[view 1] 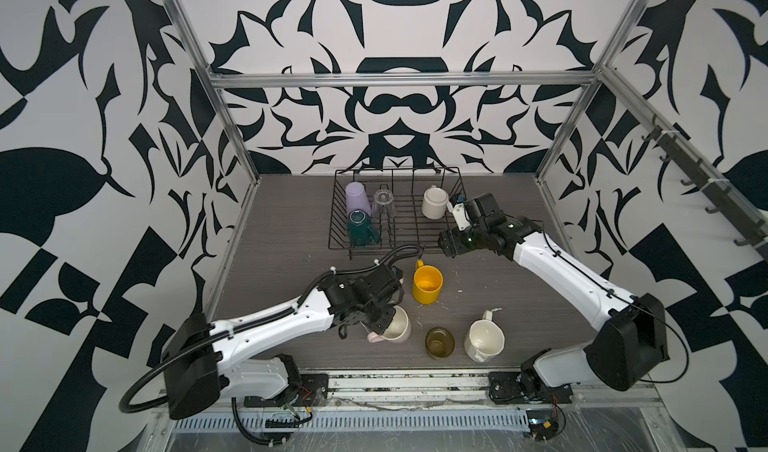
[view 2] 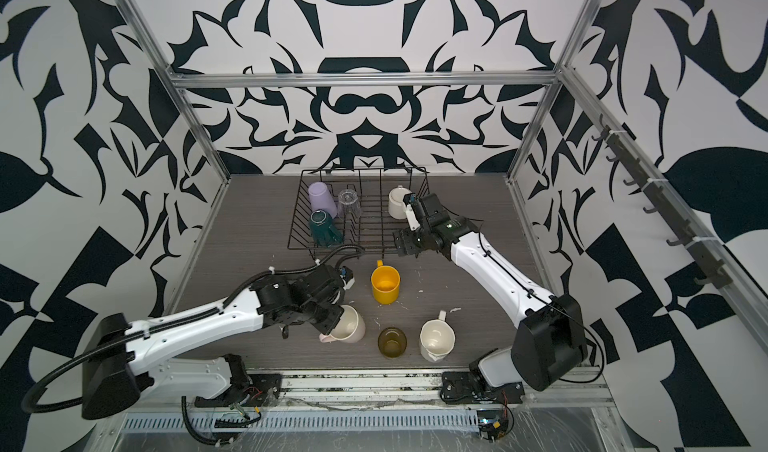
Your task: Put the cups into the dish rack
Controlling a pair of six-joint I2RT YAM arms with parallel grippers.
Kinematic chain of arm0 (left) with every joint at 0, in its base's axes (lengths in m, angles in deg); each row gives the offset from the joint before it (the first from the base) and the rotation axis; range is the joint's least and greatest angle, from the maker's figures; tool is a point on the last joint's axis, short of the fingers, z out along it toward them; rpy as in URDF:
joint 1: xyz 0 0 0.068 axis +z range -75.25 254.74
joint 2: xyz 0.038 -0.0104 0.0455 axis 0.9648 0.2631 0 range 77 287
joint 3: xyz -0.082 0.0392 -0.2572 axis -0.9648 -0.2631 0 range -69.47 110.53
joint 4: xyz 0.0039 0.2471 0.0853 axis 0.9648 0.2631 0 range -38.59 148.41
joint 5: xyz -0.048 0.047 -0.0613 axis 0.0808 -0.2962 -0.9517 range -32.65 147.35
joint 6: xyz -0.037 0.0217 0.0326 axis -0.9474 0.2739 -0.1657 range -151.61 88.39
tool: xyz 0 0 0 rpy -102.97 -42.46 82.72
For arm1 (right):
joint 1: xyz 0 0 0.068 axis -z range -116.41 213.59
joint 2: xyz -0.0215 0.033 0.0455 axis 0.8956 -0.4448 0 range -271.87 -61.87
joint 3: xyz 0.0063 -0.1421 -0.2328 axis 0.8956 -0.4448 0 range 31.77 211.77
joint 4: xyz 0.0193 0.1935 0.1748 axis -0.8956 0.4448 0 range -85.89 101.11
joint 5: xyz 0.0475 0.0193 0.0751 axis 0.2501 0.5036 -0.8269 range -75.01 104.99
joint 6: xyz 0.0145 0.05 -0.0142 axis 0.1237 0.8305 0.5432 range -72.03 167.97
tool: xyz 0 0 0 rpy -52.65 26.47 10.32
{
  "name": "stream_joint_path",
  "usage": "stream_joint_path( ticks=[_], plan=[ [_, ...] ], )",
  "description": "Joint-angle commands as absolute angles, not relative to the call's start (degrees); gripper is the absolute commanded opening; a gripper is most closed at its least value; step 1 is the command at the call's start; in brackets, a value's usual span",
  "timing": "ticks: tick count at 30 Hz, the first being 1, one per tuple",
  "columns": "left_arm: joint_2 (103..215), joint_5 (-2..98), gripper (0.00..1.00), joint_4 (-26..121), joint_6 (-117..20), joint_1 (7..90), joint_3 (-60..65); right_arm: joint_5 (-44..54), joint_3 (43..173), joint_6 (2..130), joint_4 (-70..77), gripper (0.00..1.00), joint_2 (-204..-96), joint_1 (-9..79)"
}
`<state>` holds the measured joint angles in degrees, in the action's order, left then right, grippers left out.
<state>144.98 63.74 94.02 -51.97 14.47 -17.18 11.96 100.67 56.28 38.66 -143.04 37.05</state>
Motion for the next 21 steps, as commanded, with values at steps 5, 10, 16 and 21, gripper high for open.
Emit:
stream_joint_path(
  ticks=[5, 10, 16, 21],
  plan=[
    [130.1, 59.9, 0.0, 92.8, -48.4, 27.8, -17.9, 2.4, 100.0, 59.9, 31.5, 0.9, -138.2, 39.0],
    [123.2, 43.0, 0.0, 81.8, -48.9, 44.2, -21.4, -9.8, 96.5, 63.6, 20.7, 0.92, -136.4, 40.2],
    [124.7, 23.9, 0.0, 59.9, -55.5, 54.2, -27.4, -29.5, 92.6, 72.4, -0.3, 0.94, -137.6, 40.7],
    [129.3, 12.3, 0.0, 46.1, -63.7, 59.8, -29.3, -35.2, 92.9, 78.5, -13.2, 0.94, -140.2, 40.7]
  ],
)
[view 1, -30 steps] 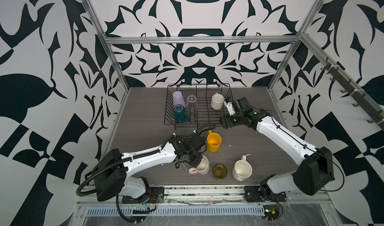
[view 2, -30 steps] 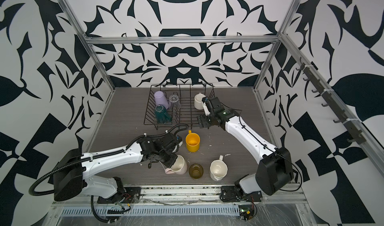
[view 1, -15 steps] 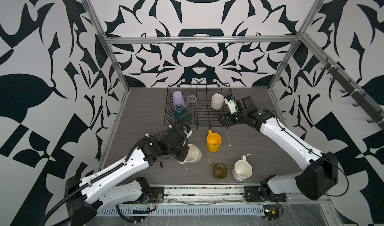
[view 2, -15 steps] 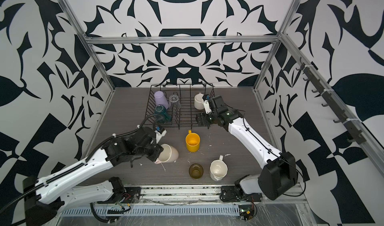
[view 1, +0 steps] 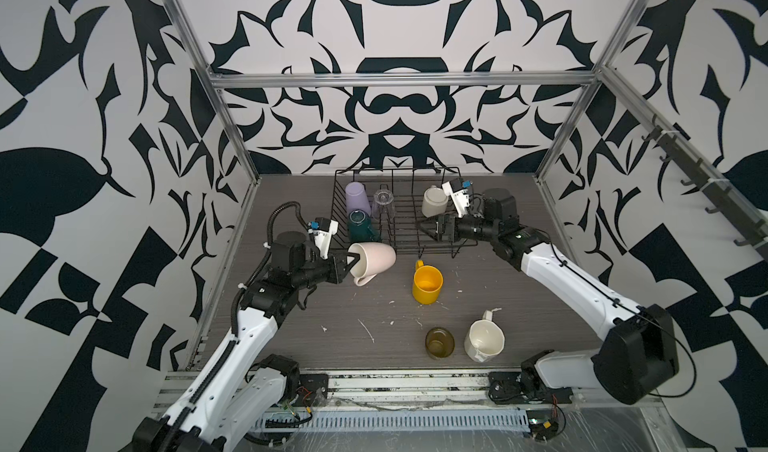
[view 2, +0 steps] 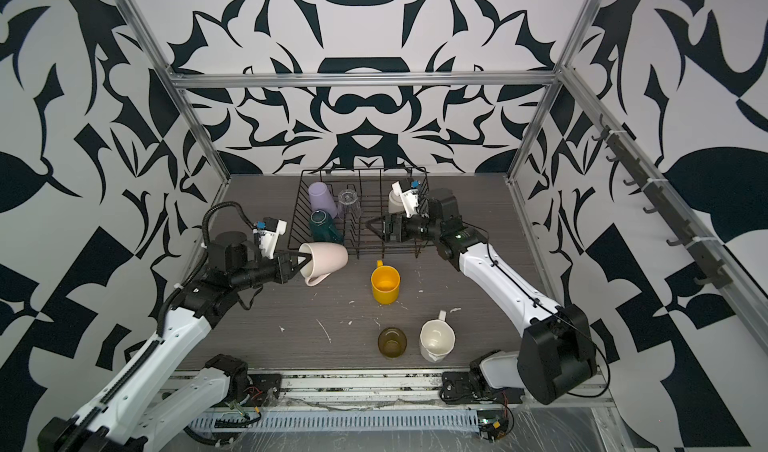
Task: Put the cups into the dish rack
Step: 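Raise the pink mug toward the rack while the right gripper reaches to it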
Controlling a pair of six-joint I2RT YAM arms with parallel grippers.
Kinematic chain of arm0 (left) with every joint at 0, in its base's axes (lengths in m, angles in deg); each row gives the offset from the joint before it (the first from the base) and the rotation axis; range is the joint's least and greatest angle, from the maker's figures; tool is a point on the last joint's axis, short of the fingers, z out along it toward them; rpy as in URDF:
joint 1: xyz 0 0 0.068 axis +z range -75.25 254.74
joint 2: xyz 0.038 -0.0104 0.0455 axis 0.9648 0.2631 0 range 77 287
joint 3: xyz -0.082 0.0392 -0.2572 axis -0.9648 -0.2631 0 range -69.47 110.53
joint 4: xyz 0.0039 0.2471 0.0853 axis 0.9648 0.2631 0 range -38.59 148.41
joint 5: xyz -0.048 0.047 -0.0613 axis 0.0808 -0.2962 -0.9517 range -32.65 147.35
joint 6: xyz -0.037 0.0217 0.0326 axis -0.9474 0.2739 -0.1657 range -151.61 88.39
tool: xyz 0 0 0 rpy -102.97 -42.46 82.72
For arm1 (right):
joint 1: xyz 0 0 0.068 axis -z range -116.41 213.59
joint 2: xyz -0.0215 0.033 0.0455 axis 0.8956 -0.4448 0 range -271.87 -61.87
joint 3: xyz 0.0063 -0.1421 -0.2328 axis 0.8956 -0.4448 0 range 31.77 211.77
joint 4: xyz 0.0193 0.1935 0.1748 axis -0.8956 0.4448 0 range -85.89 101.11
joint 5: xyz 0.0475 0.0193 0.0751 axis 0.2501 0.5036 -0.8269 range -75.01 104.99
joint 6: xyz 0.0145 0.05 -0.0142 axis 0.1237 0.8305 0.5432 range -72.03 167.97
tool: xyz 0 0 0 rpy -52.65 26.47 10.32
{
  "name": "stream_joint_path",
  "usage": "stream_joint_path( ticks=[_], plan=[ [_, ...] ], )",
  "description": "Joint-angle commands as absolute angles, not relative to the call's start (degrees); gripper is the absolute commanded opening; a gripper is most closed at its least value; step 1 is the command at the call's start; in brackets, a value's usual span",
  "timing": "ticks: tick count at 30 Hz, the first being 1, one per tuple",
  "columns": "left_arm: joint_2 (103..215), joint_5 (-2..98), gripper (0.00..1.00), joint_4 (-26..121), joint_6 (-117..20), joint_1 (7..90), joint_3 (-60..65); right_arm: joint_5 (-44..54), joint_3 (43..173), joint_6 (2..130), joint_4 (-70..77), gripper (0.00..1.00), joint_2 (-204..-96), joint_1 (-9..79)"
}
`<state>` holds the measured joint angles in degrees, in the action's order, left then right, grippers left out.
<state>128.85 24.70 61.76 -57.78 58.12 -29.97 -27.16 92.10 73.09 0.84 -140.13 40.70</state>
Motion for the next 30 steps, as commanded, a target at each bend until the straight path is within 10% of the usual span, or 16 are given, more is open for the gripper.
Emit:
stream_joint_path(
  ticks=[1, 30],
  plan=[
    [129.6, 11.2, 0.0, 45.0, -64.2, 60.1, -29.1, -36.3, 92.6, 80.1, -16.4, 0.94, -140.7, 40.5],
    [133.2, 2.6, 0.0, 26.0, -73.6, 60.6, -32.0, -43.8, 93.3, 81.7, -32.7, 0.93, -146.2, 31.4]
  ],
)
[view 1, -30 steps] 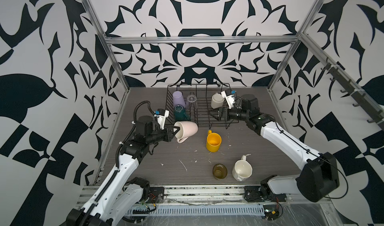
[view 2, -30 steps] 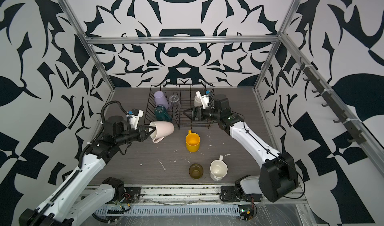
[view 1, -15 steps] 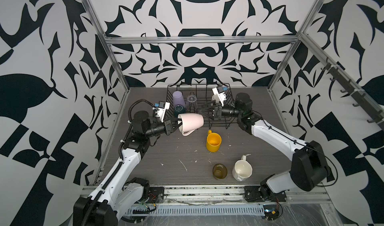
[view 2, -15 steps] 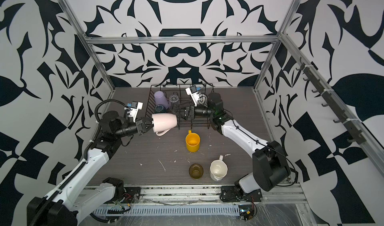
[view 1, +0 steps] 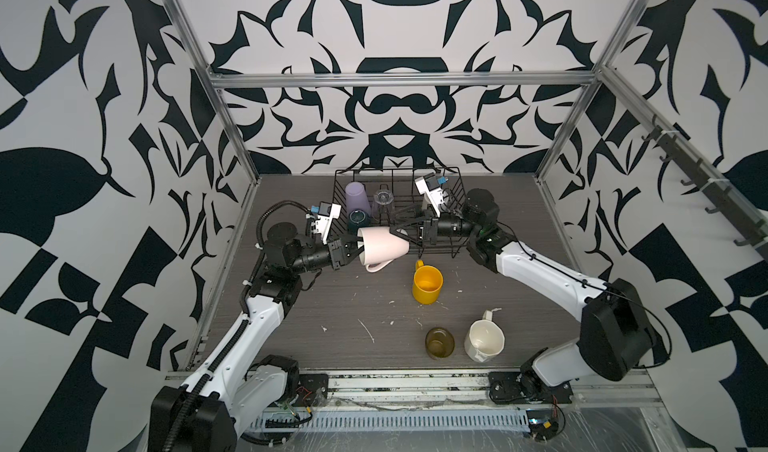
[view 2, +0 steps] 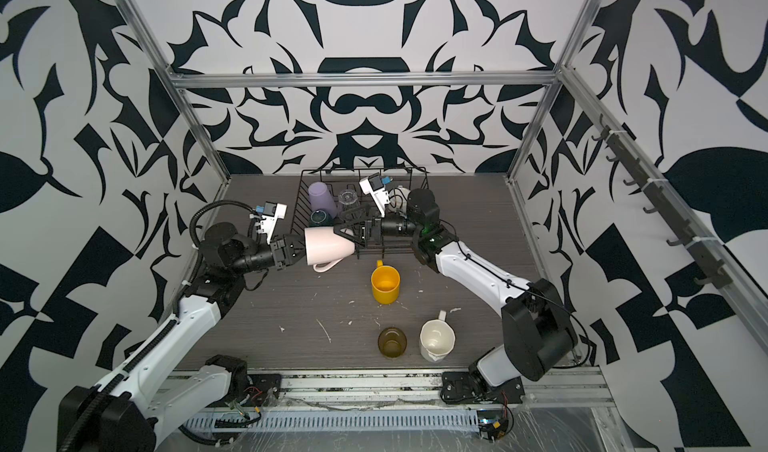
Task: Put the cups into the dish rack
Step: 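Raise the pink mug toward the rack while the right gripper reaches to it, then close the right gripper on the pink mug's body beside the left gripper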
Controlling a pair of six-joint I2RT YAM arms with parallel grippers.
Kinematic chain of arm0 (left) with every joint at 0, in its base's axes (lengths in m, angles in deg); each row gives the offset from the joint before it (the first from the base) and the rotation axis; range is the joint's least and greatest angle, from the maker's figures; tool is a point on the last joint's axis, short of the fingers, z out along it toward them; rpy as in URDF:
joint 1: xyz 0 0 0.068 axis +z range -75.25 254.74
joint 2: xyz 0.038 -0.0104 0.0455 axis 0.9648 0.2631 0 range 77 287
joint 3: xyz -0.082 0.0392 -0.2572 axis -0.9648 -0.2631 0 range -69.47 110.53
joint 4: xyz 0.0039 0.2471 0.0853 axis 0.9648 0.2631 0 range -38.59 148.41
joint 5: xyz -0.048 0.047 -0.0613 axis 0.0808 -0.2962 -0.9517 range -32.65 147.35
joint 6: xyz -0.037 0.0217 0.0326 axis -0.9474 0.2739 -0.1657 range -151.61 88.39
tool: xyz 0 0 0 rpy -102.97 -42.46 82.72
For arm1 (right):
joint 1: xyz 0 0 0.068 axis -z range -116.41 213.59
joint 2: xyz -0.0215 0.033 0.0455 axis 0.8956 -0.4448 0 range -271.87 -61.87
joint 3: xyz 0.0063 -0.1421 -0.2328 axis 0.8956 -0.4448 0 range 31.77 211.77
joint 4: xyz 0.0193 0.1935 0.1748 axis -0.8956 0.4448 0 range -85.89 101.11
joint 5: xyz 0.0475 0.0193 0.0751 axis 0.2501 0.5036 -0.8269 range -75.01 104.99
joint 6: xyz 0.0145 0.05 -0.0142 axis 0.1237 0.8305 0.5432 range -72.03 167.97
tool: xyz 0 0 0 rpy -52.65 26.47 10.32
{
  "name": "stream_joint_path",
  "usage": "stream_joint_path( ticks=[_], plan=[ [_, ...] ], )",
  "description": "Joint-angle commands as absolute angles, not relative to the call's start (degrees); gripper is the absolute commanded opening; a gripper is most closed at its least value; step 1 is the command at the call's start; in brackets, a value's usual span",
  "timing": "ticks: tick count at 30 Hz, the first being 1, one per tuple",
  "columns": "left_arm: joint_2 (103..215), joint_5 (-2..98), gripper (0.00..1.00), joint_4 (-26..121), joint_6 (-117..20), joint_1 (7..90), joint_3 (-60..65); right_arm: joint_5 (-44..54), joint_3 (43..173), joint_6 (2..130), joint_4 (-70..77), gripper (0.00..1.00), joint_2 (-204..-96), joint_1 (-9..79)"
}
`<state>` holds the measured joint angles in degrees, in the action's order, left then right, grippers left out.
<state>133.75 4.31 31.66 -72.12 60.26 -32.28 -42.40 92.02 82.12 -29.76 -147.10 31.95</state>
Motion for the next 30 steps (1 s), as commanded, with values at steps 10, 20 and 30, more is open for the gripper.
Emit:
stream_joint_path(
  ticks=[10, 20, 30],
  plan=[
    [134.7, 1.6, 0.0, 23.3, -75.3, 60.7, -31.7, -45.5, 92.3, 79.6, -33.1, 0.93, -145.6, 28.4],
    [135.4, 1.3, 0.0, 21.0, -76.9, 60.7, -31.6, -44.7, 91.9, 79.5, -32.8, 0.93, -146.7, 26.7],
    [136.7, 0.4, 0.0, 17.5, -79.6, 60.7, -31.7, -44.6, 92.5, 79.6, -32.8, 0.9, -147.9, 25.7]
  ],
)
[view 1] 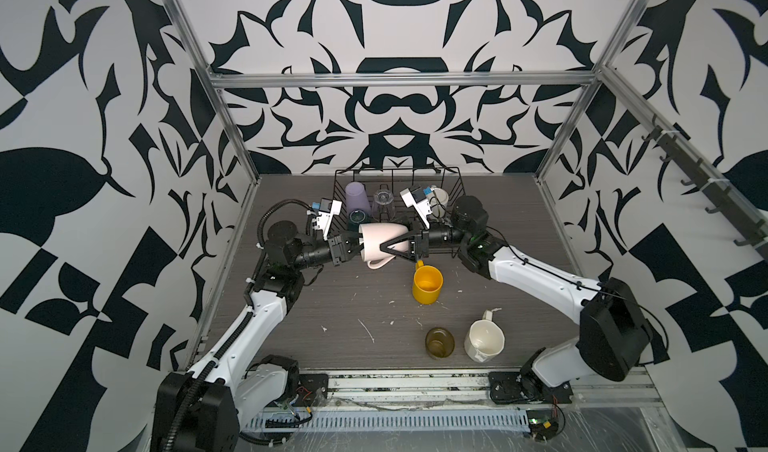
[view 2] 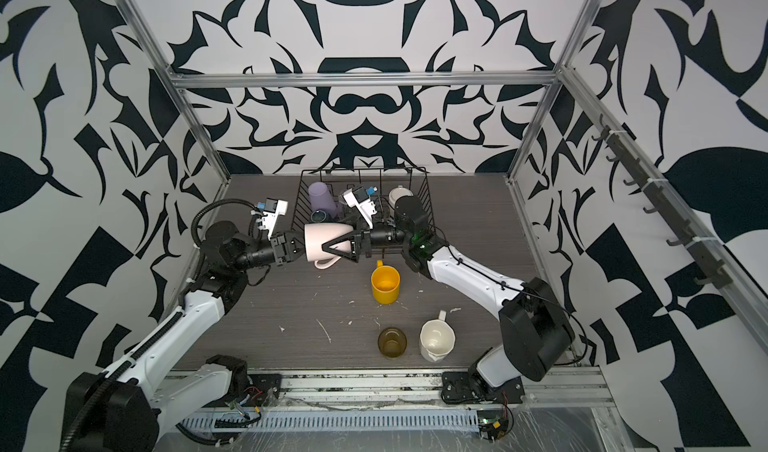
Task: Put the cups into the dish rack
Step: 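Close the right gripper on the pink mug's body beside the left gripper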
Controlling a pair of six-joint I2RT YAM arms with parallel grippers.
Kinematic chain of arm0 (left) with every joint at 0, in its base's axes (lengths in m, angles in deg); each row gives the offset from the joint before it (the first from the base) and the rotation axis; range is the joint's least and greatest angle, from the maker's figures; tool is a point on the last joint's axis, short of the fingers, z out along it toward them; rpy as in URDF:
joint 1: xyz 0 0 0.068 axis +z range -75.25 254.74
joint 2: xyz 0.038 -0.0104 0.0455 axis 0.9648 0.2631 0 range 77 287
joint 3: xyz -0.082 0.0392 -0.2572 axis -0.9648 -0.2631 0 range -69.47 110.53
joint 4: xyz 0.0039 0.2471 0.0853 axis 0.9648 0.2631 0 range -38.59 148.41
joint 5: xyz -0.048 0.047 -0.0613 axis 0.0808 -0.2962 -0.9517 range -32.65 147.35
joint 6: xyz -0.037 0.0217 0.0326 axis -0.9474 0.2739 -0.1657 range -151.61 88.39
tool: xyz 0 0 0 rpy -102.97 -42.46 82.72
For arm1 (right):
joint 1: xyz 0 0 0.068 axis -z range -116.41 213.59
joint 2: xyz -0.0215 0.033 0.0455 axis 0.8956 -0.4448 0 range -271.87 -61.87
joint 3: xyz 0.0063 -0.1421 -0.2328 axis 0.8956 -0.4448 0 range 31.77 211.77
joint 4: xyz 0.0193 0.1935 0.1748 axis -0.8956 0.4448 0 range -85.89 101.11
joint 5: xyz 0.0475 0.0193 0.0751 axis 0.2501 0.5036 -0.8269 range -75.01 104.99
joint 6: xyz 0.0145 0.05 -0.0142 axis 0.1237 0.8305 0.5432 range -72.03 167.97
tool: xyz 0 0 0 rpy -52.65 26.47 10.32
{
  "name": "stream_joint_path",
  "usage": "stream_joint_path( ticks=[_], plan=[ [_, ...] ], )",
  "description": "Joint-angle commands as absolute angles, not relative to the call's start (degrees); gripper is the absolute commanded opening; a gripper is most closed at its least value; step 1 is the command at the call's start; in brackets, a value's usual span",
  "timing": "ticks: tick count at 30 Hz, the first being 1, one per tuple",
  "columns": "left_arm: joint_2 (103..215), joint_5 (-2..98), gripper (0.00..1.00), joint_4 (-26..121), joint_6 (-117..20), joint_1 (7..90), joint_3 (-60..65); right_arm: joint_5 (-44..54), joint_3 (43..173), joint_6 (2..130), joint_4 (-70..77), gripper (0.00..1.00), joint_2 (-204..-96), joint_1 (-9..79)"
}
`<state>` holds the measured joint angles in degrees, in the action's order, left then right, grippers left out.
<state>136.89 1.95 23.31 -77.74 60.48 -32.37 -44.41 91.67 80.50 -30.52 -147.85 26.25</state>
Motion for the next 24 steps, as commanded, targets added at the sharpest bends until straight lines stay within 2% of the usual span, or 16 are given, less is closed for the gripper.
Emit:
stream_joint_path(
  ticks=[1, 14, 20, 24],
  plan=[
    [136.7, 0.3, 0.0, 17.3, -79.8, 60.7, -31.8, -44.7, 92.6, 79.6, -32.8, 0.89, -148.0, 25.6],
    [136.8, -0.8, 0.0, 17.4, -80.1, 60.7, -31.6, -44.4, 93.3, 79.6, -32.7, 0.82, -148.5, 25.1],
    [137.0, -1.3, 0.0, 17.4, -80.3, 60.7, -31.6, -43.4, 93.6, 79.7, -32.7, 0.89, -148.8, 25.0],
    [137.0, -2.0, 0.0, 17.2, -80.6, 60.7, -31.3, -43.5, 94.0, 79.7, -32.7, 0.87, -149.1, 24.9]
  ],
)
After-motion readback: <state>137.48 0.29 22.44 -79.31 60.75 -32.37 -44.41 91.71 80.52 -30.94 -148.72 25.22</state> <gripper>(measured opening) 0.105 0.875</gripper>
